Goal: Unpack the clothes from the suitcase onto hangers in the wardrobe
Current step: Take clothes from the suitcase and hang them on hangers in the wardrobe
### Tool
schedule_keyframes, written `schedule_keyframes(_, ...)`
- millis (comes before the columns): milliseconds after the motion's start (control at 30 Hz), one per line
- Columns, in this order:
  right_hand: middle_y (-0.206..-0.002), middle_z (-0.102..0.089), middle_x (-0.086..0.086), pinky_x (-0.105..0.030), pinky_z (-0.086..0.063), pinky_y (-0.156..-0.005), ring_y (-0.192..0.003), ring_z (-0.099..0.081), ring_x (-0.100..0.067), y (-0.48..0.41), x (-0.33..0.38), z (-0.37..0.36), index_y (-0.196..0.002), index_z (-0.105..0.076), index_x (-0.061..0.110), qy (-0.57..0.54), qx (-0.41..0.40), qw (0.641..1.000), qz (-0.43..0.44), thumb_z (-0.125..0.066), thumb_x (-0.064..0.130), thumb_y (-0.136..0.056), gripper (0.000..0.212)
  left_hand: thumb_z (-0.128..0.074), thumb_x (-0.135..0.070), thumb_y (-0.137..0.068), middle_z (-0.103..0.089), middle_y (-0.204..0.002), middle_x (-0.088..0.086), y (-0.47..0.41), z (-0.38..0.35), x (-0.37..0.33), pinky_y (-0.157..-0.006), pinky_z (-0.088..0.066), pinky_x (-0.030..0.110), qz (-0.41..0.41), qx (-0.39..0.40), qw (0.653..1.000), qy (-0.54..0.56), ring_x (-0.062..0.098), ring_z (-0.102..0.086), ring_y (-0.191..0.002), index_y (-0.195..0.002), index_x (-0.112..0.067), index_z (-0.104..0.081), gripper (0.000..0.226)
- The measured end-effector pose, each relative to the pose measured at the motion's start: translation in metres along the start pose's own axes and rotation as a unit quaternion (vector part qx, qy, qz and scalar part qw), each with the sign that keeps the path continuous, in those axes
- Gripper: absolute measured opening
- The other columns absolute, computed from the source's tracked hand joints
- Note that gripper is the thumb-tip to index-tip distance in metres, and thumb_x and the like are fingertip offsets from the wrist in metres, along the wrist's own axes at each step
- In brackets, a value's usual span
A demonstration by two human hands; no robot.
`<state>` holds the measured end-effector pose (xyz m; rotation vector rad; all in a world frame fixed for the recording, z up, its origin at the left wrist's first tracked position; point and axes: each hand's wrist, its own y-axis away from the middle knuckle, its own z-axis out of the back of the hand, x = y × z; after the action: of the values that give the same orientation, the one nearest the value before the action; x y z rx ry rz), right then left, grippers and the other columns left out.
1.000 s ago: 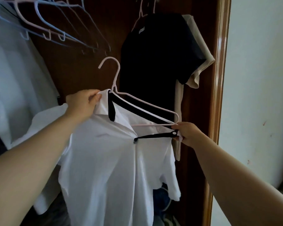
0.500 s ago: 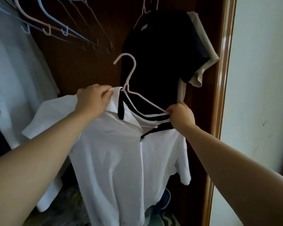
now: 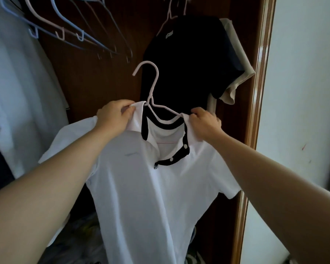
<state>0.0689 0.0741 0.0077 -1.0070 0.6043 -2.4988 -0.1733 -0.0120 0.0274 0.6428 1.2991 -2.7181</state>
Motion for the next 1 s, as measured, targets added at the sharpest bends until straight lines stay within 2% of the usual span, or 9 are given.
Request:
schedule_keyframes(100, -0.071, -0.05, 0.0, -0.037, -0.04, -0.08, -0.071, -0.048, -0.02, -0.003, -0.001, 0.004, -0.079, -0.053, 0.017, -0.018, 0.024, 0.999, 0.034, -0.041, 0.027, -0.095, 0.023, -0.05, -0.032, -0.098, -0.066, -0.123, 0.003, -0.002, 0.003, 0.0, -0.099, -0.045, 0.046, -0.008, -0.004, 0.999, 0.031, 0.022, -0.059, -0.114, -0.127, -0.018, -0.061, 0.034)
schedule_keyframes(167, -0.057, -0.038, 0.001, -0.035, -0.033, -0.061, -0.056, -0.038, -0.018, -0.004, 0.004, 0.006, -0.061, -0.039, 0.016, -0.076, 0.012, 0.995, 0.066, -0.048, 0.025, -0.092, 0.033, -0.049, -0.029, -0.099, -0.065, -0.124, 0.002, 0.001, 0.0, -0.006, -0.098, -0.045, 0.04, -0.029, 0.003, 0.998, 0.047, 0.02, -0.059, -0.114, -0.128, -0.016, -0.061, 0.034)
schedule_keyframes(233, -0.054, -0.035, 0.002, -0.033, -0.029, -0.057, -0.051, -0.034, -0.016, -0.005, 0.012, 0.011, -0.057, -0.036, 0.018, -0.095, 0.015, 0.991, 0.097, -0.052, 0.026, -0.093, 0.041, -0.049, -0.026, -0.099, -0.065, -0.121, -0.001, 0.006, -0.005, -0.011, -0.09, -0.045, 0.029, -0.055, 0.014, 0.995, 0.08, 0.016, -0.058, -0.111, -0.127, -0.015, -0.061, 0.032)
schedule_keyframes(367, -0.054, -0.042, 0.005, -0.03, -0.033, -0.055, -0.049, -0.04, -0.014, -0.008, 0.014, 0.023, -0.061, -0.052, 0.021, -0.102, 0.006, 0.99, 0.1, -0.056, 0.035, -0.093, 0.035, -0.047, -0.027, -0.1, -0.063, -0.107, -0.005, 0.004, -0.008, -0.012, -0.071, -0.04, 0.016, -0.071, 0.027, 0.993, 0.086, 0.013, -0.058, -0.098, -0.122, -0.013, -0.062, 0.03)
schedule_keyframes(467, -0.059, -0.052, 0.003, -0.03, -0.04, -0.058, -0.055, -0.05, -0.016, -0.014, 0.008, 0.039, -0.068, -0.062, 0.024, -0.099, -0.053, 0.99, 0.081, -0.057, 0.041, -0.09, 0.029, -0.042, -0.031, -0.101, -0.064, -0.112, 0.008, -0.004, -0.002, 0.004, -0.082, -0.044, 0.036, -0.057, 0.012, 0.998, 0.007, 0.025, -0.058, -0.101, -0.118, -0.011, -0.063, 0.033)
schedule_keyframes(567, -0.061, -0.055, 0.0, -0.032, -0.042, -0.059, -0.057, -0.051, -0.017, -0.02, 0.006, 0.058, -0.072, -0.065, 0.023, -0.129, -0.087, 0.985, 0.072, -0.058, 0.041, -0.09, 0.026, -0.039, -0.031, -0.102, -0.063, -0.112, 0.011, -0.011, 0.005, 0.019, -0.09, -0.045, 0.046, -0.035, 0.01, 0.999, -0.025, 0.029, -0.057, -0.104, -0.117, -0.012, -0.062, 0.034)
schedule_keyframes(733, -0.076, -0.063, -0.008, -0.033, -0.044, -0.064, -0.067, -0.055, -0.019, -0.023, 0.005, 0.078, -0.091, -0.07, 0.014, -0.095, -0.078, 0.989, 0.081, -0.054, 0.036, -0.093, 0.027, -0.038, -0.032, -0.102, -0.063, -0.105, 0.009, -0.025, 0.005, 0.02, -0.086, -0.046, 0.047, -0.027, -0.003, 0.999, -0.031, 0.03, -0.057, -0.096, -0.11, -0.014, -0.061, 0.03)
schedule_keyframes(900, -0.088, -0.062, 0.005, -0.042, -0.05, -0.087, -0.088, -0.059, -0.022, -0.028, -0.017, 0.098, -0.101, -0.066, 0.028, -0.01, -0.074, 0.996, 0.041, -0.044, 0.026, -0.093, 0.024, -0.036, -0.03, -0.102, -0.064, -0.103, 0.014, -0.041, 0.003, 0.028, -0.083, -0.047, 0.049, -0.023, -0.033, 0.997, -0.059, 0.035, -0.058, -0.092, -0.107, -0.011, -0.06, 0.031)
schedule_keyframes(1000, -0.092, -0.062, 0.008, -0.033, -0.049, -0.074, -0.089, -0.059, -0.019, -0.029, -0.02, 0.101, -0.099, -0.064, 0.035, -0.009, -0.1, 0.994, 0.049, -0.044, 0.03, -0.096, 0.021, -0.034, -0.028, -0.102, -0.063, -0.107, 0.019, -0.052, -0.004, 0.023, -0.086, -0.044, 0.047, -0.009, -0.052, 0.993, -0.109, 0.039, -0.057, -0.097, -0.112, -0.007, -0.06, 0.035)
